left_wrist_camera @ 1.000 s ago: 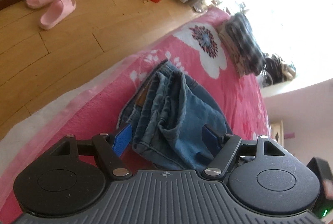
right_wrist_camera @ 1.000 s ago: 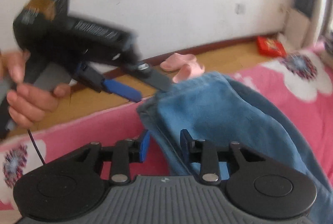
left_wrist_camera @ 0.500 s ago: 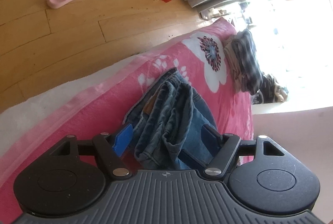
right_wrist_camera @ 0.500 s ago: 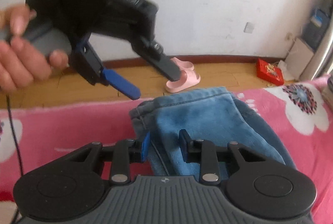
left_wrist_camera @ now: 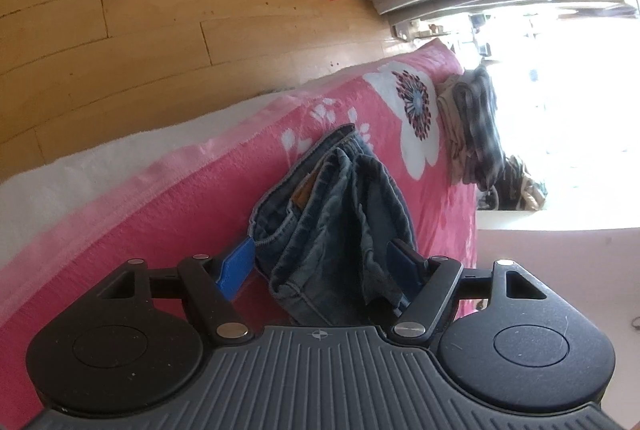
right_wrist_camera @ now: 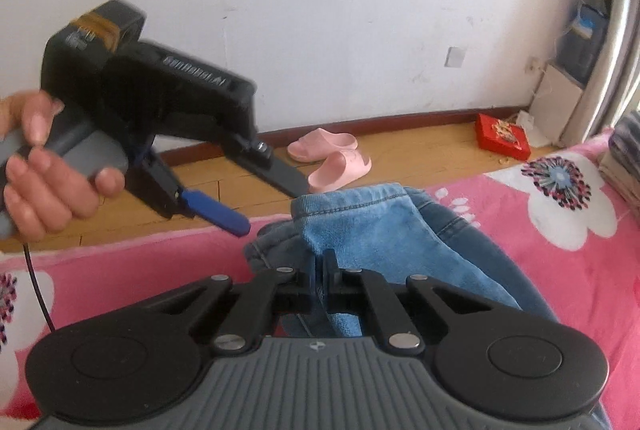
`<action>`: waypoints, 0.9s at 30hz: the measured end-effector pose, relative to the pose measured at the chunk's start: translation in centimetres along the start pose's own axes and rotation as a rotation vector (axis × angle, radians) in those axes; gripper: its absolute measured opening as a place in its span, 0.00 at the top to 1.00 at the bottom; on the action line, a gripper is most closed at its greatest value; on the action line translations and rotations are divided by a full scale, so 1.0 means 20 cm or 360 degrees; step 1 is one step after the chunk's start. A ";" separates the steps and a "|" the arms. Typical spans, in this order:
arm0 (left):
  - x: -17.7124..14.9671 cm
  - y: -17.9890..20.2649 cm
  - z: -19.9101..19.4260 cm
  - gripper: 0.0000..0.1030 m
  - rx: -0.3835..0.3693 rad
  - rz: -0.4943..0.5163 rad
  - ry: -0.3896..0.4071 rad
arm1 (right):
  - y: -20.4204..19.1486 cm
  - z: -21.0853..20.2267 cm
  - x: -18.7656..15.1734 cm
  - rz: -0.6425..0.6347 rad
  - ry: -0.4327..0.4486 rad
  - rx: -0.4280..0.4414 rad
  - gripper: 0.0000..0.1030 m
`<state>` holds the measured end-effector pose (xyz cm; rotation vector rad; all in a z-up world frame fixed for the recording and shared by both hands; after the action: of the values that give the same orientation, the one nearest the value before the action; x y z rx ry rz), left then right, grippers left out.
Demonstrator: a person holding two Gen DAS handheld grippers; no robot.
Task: Fold clothes
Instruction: 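Open the right gripper and lift it away from the folded jeans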
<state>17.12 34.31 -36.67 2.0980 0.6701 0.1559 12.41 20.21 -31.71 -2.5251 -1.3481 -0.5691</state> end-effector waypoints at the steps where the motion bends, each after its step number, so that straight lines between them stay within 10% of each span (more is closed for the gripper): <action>1: 0.00 0.00 0.00 0.30 0.0000 -0.0005 0.0000 | 0.01 0.01 0.01 0.0009 0.0000 0.0011 0.96; 13: 0.01 -0.04 0.00 0.29 -0.0007 -0.0066 0.0011 | -0.15 0.17 -0.07 -0.0292 -0.0126 -0.0030 0.92; 17: 0.01 -0.05 0.00 0.29 -0.0011 -0.0069 -0.0012 | -0.15 0.16 -0.06 -0.0350 -0.0052 -0.0119 0.52; 27: -0.02 0.00 0.04 0.27 -0.0128 -0.0112 -0.0086 | -0.19 0.36 -0.05 -0.0498 -0.0082 -0.0350 0.48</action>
<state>17.08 33.51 -37.00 1.9923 0.6929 0.0851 10.32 24.26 -38.49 -2.5239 -1.8087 -0.7530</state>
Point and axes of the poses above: each gripper's, at about its wrist camera, not at the fingertips, and z roughly the way its jaws point, y to its right, x to its top, the point moved 9 cm from there along z, roughly the way its jaws point, and after that the axes turned 15 degrees about -y, right-handed, at the moved point
